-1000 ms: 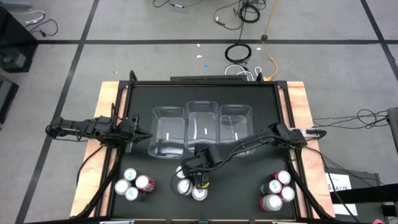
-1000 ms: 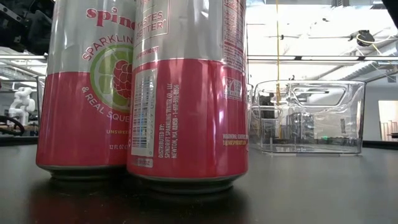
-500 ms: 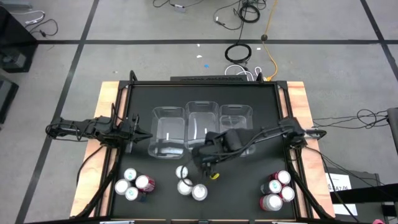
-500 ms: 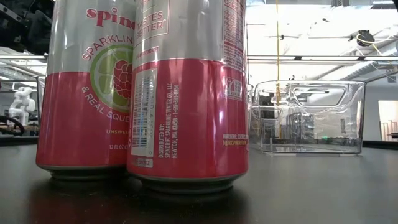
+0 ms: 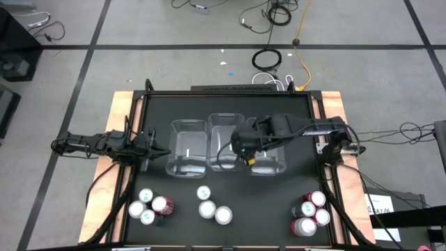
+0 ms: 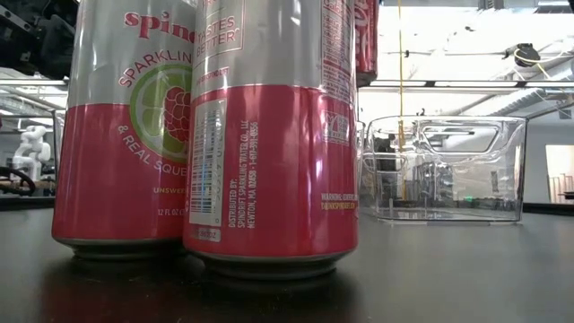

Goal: Sort soda cans
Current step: Put the bottom center red soda can into the right transparent bin

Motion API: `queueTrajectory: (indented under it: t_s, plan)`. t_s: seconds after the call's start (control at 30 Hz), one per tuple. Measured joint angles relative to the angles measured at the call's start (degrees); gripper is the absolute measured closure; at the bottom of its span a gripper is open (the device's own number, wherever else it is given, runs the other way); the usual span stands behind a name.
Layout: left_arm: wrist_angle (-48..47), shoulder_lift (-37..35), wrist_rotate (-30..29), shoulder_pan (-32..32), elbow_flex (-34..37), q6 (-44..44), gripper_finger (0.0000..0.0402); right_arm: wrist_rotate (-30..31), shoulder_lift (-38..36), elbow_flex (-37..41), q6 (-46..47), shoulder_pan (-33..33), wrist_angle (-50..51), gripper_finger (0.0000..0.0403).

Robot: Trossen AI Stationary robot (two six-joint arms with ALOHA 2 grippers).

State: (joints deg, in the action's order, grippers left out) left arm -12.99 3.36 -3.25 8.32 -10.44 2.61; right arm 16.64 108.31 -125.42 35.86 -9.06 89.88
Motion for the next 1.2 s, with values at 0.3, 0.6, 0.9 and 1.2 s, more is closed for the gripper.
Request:
queueTrajectory:
  t_s: [0.3, 0.6, 0.9, 1.2]
  plan:
    - [0.01, -0.01, 0.00, 0.02, 0.00, 0.00, 0.0391, 1.79, -2.70, 9.26, 7.71, 5.83, -0.30, 0.0106]
    - [0.02, 0.00, 0.00, 0.00, 0.00, 0.00, 0.0391, 1.09, -11.30, 30.34, 17.76, 11.71, -13.16, 0.0106]
    - [0.00, 0.00, 0.00, 0.02, 0.00, 0.00, 0.0391, -0.05, -20.40, 48.53, 22.24, 16.44, -24.25, 0.0106]
    - [0.02, 0.00, 0.00, 0.02, 0.00, 0.00, 0.0391, -0.28, -20.61, 54.30, 19.18, 19.90, -28.28, 0.0105]
